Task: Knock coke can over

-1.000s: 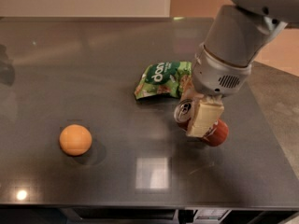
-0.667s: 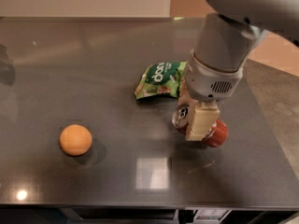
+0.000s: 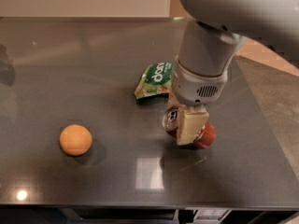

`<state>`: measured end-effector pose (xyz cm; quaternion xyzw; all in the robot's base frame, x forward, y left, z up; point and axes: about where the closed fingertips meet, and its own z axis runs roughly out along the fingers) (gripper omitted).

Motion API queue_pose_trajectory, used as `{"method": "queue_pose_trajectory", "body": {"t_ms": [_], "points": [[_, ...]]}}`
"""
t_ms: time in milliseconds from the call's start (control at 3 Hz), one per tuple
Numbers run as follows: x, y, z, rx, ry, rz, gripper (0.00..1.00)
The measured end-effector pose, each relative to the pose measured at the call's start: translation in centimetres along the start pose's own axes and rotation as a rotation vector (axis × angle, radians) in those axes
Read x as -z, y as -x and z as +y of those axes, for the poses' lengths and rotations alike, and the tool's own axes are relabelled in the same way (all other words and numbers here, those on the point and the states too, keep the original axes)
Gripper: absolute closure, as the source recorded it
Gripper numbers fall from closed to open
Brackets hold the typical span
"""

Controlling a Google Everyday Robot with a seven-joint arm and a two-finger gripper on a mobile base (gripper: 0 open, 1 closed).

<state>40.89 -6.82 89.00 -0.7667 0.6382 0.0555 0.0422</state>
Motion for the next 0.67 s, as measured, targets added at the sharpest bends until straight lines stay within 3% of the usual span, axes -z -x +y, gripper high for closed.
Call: {"method": "queue_pose_trajectory", "body": {"t_ms": [333, 667], "points": [[-0.35, 0.54, 0.06, 0.003, 0.004, -0.009, 0.00], [-0.35, 0.55, 0.05, 0.003, 0.004, -0.009, 0.00]]}}
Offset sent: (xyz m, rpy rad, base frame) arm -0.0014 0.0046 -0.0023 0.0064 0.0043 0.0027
